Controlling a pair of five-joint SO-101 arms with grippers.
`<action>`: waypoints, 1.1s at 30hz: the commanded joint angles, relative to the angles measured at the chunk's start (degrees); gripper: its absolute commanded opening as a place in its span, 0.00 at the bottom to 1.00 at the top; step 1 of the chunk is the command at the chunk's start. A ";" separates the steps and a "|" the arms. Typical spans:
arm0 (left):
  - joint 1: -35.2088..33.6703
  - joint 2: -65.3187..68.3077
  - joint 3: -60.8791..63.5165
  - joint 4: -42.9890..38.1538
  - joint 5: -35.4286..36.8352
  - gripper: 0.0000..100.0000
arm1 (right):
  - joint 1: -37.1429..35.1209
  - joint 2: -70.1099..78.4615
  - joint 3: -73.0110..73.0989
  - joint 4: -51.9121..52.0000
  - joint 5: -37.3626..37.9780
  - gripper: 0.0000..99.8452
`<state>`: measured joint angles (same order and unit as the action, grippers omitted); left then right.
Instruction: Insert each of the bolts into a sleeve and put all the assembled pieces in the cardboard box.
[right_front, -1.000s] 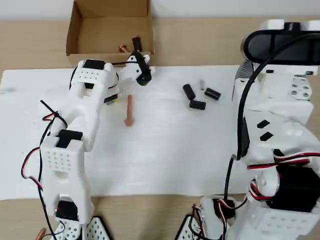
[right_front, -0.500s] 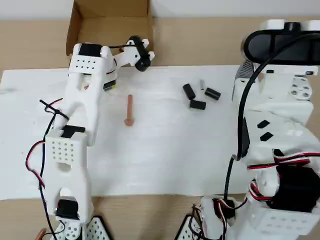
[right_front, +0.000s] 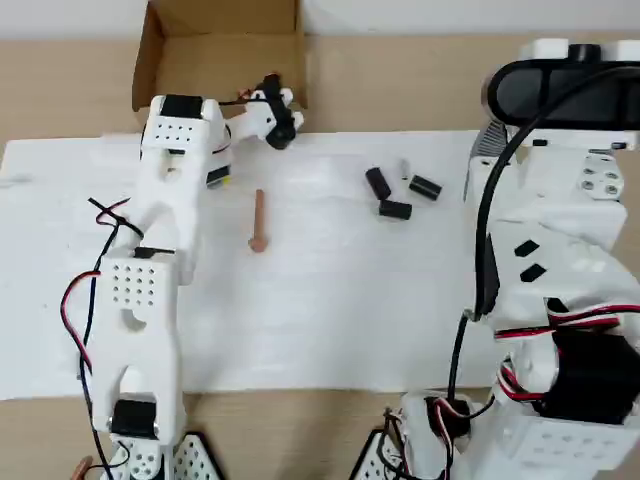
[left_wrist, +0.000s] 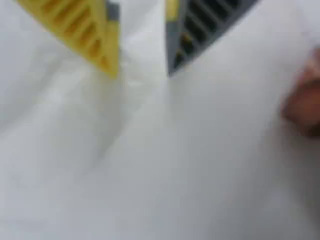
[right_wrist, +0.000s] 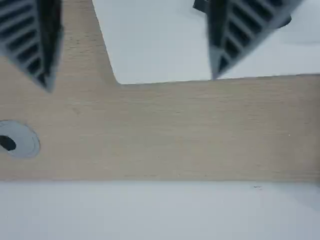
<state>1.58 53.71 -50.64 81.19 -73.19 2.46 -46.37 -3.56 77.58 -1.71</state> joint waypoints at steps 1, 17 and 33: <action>-3.52 1.98 -8.88 -1.23 0.53 0.07 | 0.92 -0.66 2.33 -1.14 0.62 0.24; -4.84 7.34 -19.60 -9.58 6.77 0.07 | 0.57 -0.66 6.46 -3.69 0.35 0.24; -1.93 14.99 -20.04 -11.69 9.23 0.07 | 0.84 -0.66 11.30 -5.54 0.35 0.24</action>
<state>-2.20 68.48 -69.54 71.60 -64.75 2.46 -46.20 6.73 74.51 -1.71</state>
